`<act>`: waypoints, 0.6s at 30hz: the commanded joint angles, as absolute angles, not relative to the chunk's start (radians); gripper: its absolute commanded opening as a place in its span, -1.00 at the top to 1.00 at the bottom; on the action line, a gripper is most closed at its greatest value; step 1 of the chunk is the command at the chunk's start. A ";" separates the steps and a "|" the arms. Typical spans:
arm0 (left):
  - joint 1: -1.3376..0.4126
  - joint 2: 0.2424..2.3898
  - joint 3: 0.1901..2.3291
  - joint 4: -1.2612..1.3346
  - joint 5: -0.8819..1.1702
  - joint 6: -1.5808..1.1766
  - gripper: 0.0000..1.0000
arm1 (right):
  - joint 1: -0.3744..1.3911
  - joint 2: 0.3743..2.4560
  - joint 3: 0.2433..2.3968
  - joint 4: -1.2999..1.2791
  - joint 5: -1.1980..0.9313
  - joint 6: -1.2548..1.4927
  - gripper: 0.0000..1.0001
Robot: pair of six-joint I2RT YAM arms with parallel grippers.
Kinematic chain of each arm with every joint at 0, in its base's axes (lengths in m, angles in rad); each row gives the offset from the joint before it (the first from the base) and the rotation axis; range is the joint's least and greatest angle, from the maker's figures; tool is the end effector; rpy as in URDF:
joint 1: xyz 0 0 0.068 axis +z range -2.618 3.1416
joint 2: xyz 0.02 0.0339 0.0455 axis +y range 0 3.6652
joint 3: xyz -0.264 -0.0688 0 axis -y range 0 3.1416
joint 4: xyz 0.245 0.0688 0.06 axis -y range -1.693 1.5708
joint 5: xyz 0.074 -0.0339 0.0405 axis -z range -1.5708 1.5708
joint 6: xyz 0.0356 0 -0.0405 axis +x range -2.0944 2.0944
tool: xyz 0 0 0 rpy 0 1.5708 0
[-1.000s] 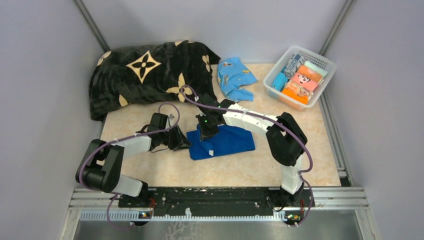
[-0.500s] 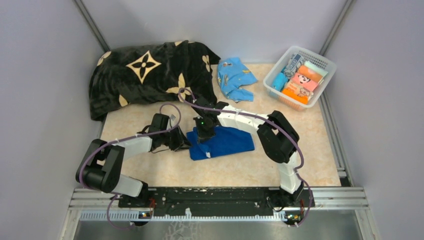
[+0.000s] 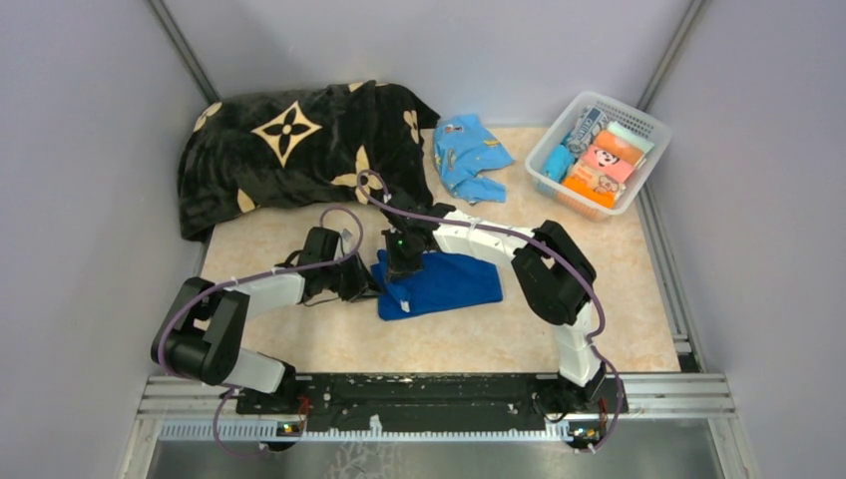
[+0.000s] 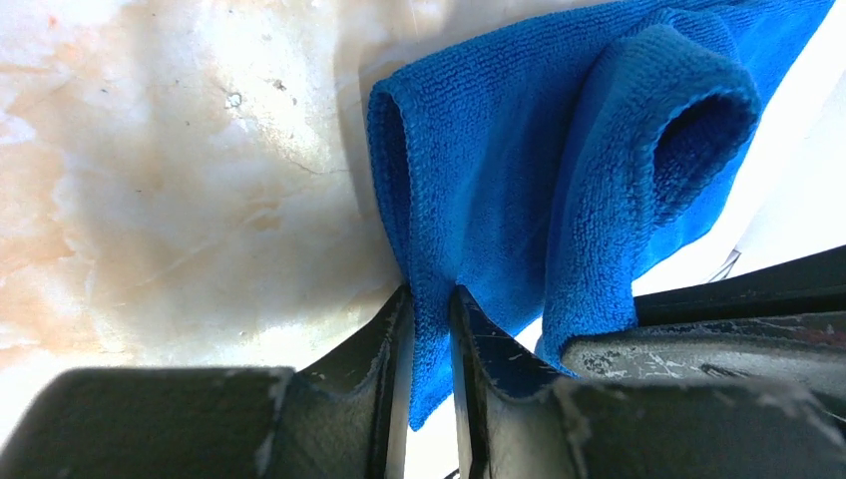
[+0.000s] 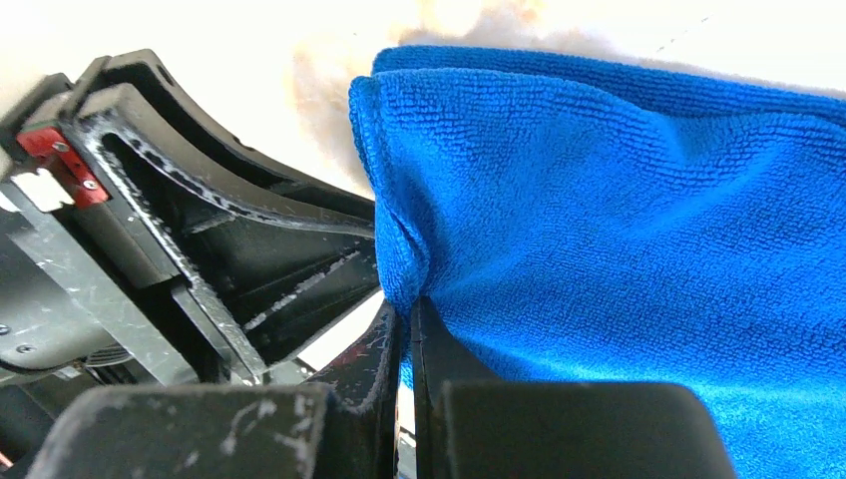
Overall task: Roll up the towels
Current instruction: Fold the towel at the center of the board.
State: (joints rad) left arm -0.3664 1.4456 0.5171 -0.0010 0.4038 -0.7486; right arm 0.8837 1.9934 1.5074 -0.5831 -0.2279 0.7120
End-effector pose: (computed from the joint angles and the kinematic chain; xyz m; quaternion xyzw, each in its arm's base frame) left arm 0.2244 -0.1011 0.1297 -0.1145 0.9248 -0.3249 0.1613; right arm 0.2635 0.3338 0.1976 -0.1106 0.9565 0.2534 0.0933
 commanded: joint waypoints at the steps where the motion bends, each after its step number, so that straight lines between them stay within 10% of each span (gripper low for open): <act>1: -0.382 1.468 0.490 -0.041 0.345 -0.737 0.48 | 0.898 1.988 1.510 -0.492 -0.264 0.751 1.00; 18: -0.383 1.227 0.464 -0.291 0.146 -0.774 -0.05 | 0.889 1.788 1.380 -0.457 -0.199 0.674 0.01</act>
